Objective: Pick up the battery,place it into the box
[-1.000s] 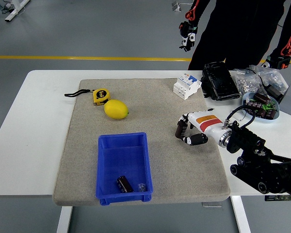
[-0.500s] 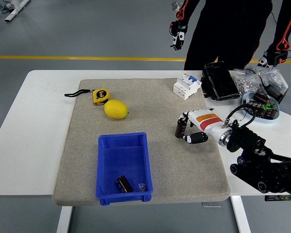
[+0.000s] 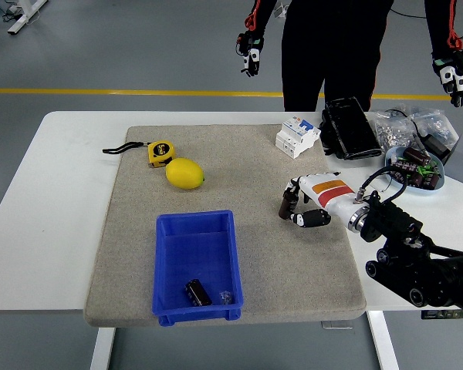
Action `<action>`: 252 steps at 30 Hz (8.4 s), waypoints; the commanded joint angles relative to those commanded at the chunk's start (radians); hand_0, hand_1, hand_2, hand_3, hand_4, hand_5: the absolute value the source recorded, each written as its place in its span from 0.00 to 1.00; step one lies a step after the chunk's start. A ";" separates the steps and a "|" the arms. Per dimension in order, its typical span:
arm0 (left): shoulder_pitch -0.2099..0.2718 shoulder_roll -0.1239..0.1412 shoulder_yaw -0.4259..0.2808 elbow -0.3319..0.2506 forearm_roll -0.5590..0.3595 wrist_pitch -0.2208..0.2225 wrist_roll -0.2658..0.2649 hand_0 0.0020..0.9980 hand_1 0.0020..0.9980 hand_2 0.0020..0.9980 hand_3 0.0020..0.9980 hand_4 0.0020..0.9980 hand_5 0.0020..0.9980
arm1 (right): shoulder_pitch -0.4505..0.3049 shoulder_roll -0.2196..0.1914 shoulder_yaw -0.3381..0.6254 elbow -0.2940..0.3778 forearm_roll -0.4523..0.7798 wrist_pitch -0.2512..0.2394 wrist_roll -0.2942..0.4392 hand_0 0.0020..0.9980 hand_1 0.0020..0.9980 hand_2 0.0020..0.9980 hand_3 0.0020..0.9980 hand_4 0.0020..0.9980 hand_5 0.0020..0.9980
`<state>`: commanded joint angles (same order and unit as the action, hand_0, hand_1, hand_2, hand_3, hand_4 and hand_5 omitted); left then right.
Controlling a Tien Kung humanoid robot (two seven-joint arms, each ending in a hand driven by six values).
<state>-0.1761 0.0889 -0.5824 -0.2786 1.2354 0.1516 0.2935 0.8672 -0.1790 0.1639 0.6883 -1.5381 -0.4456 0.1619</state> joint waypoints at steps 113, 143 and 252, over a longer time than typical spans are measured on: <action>0.007 0.003 -0.012 0.000 0.022 -0.013 0.006 0.66 0.65 0.66 0.58 0.63 0.58 | -0.049 -0.043 0.017 0.034 -0.030 0.051 -0.049 0.19 0.36 0.45 0.44 0.73 0.31; 0.002 0.012 -0.013 0.004 0.019 -0.014 0.004 0.65 0.65 0.66 0.58 0.63 0.58 | -0.020 -0.077 0.088 0.227 -0.155 0.063 -0.096 0.17 0.35 0.44 0.43 0.69 0.32; -0.002 -0.011 0.020 0.012 -0.034 0.028 -0.009 0.65 0.65 0.66 0.58 0.63 0.58 | -0.522 -0.142 0.746 0.640 1.080 0.222 0.216 0.92 0.89 0.93 0.97 1.00 0.89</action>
<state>-0.1782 0.0782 -0.5621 -0.2669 1.2012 0.1796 0.2842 0.3451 -0.3214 0.9097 1.3281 -0.4581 -0.2235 0.3782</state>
